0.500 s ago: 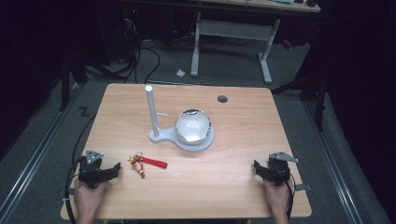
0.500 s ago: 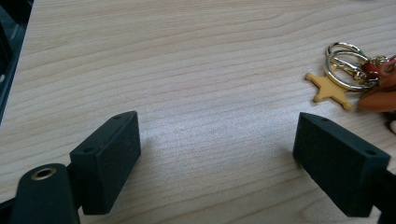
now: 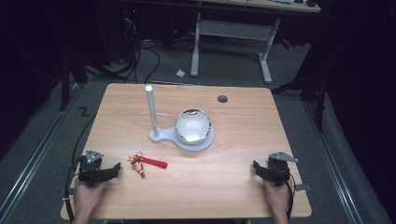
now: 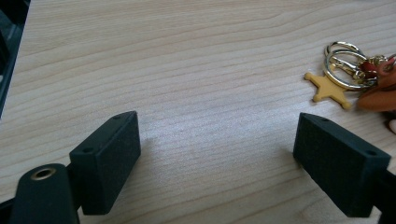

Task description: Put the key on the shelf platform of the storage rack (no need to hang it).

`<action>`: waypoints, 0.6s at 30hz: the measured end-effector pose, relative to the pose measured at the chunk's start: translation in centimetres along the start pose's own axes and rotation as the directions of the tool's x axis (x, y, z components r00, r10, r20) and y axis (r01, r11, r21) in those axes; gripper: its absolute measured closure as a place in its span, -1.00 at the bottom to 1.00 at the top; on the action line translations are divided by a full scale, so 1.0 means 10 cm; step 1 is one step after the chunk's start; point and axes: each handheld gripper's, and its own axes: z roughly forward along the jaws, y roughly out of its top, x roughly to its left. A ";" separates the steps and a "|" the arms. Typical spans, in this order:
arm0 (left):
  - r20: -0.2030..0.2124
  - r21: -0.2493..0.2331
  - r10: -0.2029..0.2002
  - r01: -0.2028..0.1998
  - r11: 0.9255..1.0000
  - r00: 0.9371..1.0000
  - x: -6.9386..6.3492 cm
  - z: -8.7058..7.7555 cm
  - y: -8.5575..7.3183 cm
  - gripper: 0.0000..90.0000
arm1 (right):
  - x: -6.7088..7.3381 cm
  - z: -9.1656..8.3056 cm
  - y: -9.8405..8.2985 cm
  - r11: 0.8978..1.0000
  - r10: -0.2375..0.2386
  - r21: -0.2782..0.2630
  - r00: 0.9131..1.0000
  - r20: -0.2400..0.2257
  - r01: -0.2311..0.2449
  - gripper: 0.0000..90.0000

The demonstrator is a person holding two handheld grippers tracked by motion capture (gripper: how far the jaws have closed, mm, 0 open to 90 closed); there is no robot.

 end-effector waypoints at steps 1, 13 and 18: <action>-0.003 0.006 -0.001 0.001 1.000 1.000 0.00 0.00 0.00 -0.66 | 0.00 0.00 0.00 1.000 -0.001 0.000 1.000 0.000 0.001 -0.27; 0.021 0.007 -0.035 0.035 0.999 0.999 0.01 -0.03 0.01 -0.62 | 0.00 0.00 0.00 1.000 -0.002 0.000 1.000 -0.003 0.002 -0.28; 0.024 0.006 -0.044 0.043 0.999 0.999 0.00 -0.10 -0.02 -0.58 | 0.01 0.00 0.00 1.000 0.001 0.002 1.000 -0.003 -0.001 -0.28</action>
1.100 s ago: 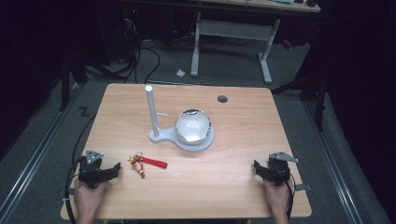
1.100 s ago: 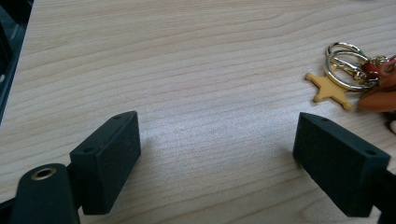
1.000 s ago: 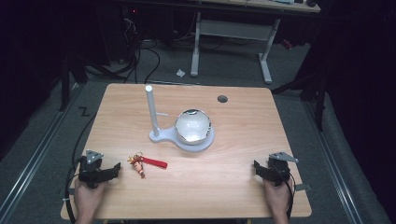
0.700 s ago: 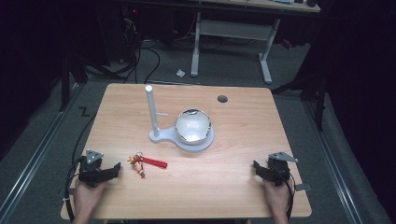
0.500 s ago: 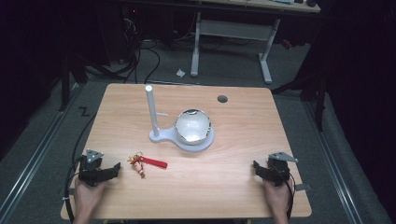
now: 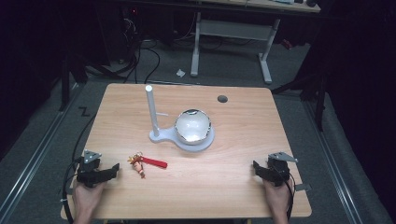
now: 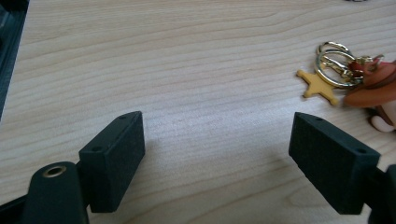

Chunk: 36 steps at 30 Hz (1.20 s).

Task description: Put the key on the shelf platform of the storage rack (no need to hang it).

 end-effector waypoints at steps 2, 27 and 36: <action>0.003 0.003 -0.001 0.001 1.000 1.000 -0.01 -0.04 -0.01 -0.57 | 0.00 0.00 0.00 1.000 -0.001 0.000 1.000 -0.001 0.001 -0.29; 0.086 0.028 0.090 -0.093 0.995 0.992 -0.70 -0.12 0.09 -0.57 | 0.00 0.00 0.00 1.000 -0.008 0.000 1.000 -0.006 0.008 -0.30; 0.081 0.046 0.082 -0.086 0.995 0.993 -0.86 0.01 0.15 -0.55 | 0.00 0.00 0.00 1.000 -0.010 0.000 1.000 -0.010 0.010 -0.31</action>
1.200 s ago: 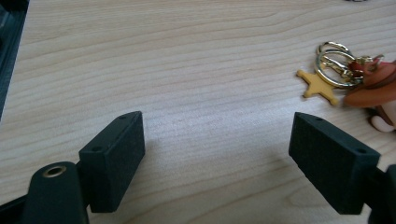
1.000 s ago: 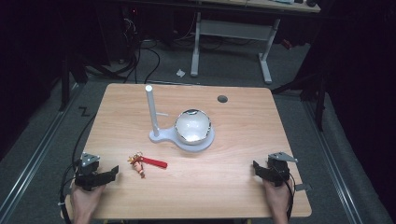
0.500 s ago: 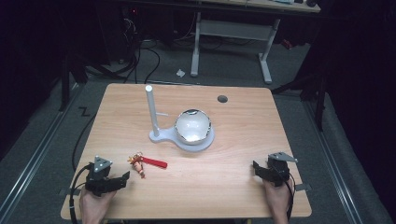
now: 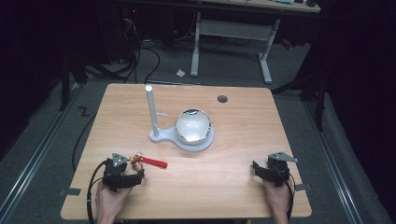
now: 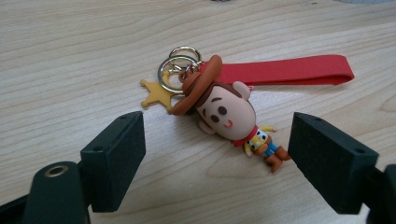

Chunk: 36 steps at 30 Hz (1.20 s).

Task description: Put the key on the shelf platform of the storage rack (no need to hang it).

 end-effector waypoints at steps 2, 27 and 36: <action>-0.002 0.005 0.004 -0.004 1.000 1.000 -0.01 0.01 0.00 -0.55 | 0.00 0.00 0.00 1.000 0.000 0.000 1.000 0.000 0.000 -0.31; -0.054 0.038 0.018 -0.016 0.999 0.998 -0.05 0.24 0.15 -0.03 | 0.00 0.00 0.00 1.000 -0.002 0.000 1.000 -0.003 0.002 -0.31; -0.050 0.043 0.076 -0.073 0.996 0.996 -0.07 0.23 0.16 0.00 | 0.00 0.00 0.00 1.000 -0.001 0.000 1.000 -0.003 0.001 -0.31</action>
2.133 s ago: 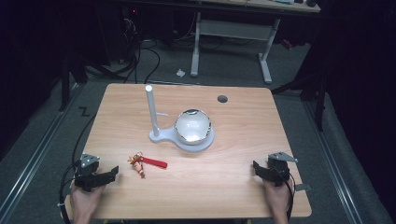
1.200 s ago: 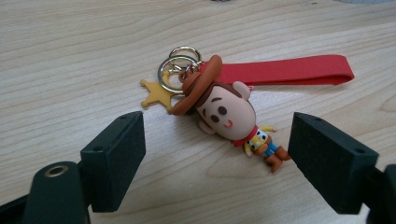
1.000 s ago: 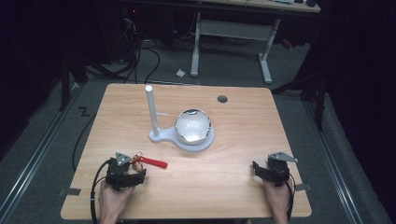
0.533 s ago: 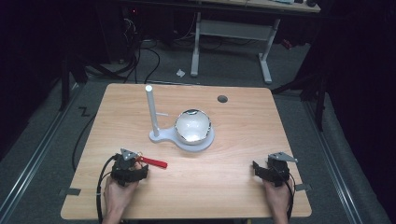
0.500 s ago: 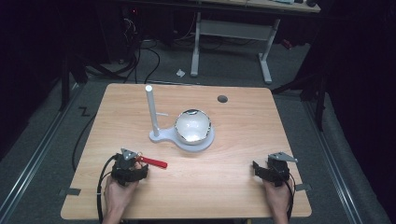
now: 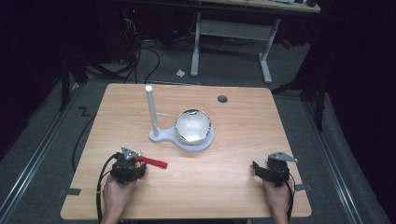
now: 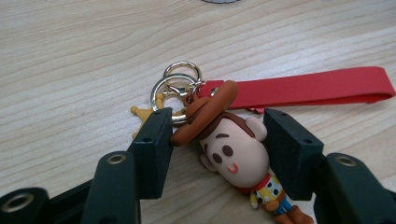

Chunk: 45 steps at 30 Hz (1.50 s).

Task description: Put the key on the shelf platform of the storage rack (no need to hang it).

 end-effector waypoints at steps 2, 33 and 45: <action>0.000 -0.015 0.021 -0.021 1.000 1.000 -0.01 -0.04 0.01 0.01 | 0.00 0.00 0.00 1.000 -0.002 0.002 1.000 0.001 0.002 -0.31; 0.181 -0.154 0.154 -0.127 0.980 0.971 -0.04 -0.74 0.62 0.03 | 0.00 0.00 0.00 1.000 -0.003 0.002 1.000 -0.001 0.003 -0.32; 0.297 -0.197 0.151 -0.094 0.976 0.943 -0.03 -0.94 0.91 0.03 | 0.00 0.00 0.00 1.000 -0.002 0.002 1.000 -0.002 0.002 -0.32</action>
